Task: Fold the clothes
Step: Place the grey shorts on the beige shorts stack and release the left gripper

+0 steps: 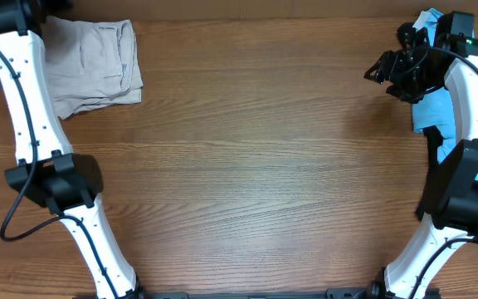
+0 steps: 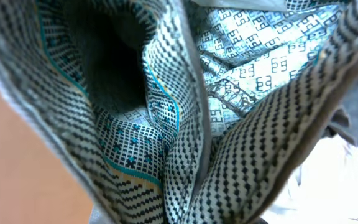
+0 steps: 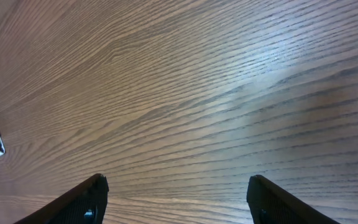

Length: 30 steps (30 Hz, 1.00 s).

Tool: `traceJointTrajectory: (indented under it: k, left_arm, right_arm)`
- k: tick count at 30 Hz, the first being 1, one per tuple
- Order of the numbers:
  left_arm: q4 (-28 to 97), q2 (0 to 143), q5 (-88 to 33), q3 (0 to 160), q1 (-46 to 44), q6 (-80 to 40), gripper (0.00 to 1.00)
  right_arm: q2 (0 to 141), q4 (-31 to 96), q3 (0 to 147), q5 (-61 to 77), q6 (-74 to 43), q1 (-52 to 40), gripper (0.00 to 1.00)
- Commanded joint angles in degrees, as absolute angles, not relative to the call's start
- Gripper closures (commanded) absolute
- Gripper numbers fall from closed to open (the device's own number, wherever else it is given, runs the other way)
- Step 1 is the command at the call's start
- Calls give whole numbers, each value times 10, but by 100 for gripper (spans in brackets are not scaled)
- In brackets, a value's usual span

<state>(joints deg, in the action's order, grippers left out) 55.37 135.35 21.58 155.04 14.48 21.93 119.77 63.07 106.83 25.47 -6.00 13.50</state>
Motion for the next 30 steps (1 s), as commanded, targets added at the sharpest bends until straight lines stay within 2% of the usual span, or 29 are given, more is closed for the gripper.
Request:
traceJointTrajectory:
  k: [1,4,5,7,9,11,15,16,21,27,28,29,30]
  left_arm:
    - [545,1408,140,1523,138,242,96]
    - [557,1453,109,1513,129,230,96]
    - [571,1477,108,1513,122,212,87]
    - [600,1506,91,1513,111,201,47]
    - [640,1532,41,1513,95,202,29]
    - [666,1550,-29,1513,71,204,17]
    - [654,1547,-49,1522,27,201,12]
    - [652,1547,-45,1532,17,201,0]
    - [665,1547,34,1632,-17,147,0]
    - [701,1547,38,1739,-5,126,0]
    - [708,1547,37,1739,-2,126,9]
    - [718,1547,36,1739,1,125,28]
    - [728,1547,37,1739,4,116,41]
  right_arm:
    - [1190,632,1072,255,-60,135,24]
    - [1190,631,1072,255,-60,135,24]
    - [1190,632,1072,255,-60,135,24]
    - [1190,631,1072,255,-60,135,24]
    - [1190,629,1072,255,-60,135,23]
    - [1190,622,1072,256,-62,135,23]
    - [1190,619,1072,256,-73,135,23]
    - [1190,619,1072,256,-73,135,23]
    - [1190,621,1072,256,-72,135,23]
    - [1190,623,1072,255,-70,135,23]
    - [1190,623,1072,255,-70,135,23]
    - [1190,623,1072,255,-70,135,23]
    - [1190,623,1072,255,-70,135,23]
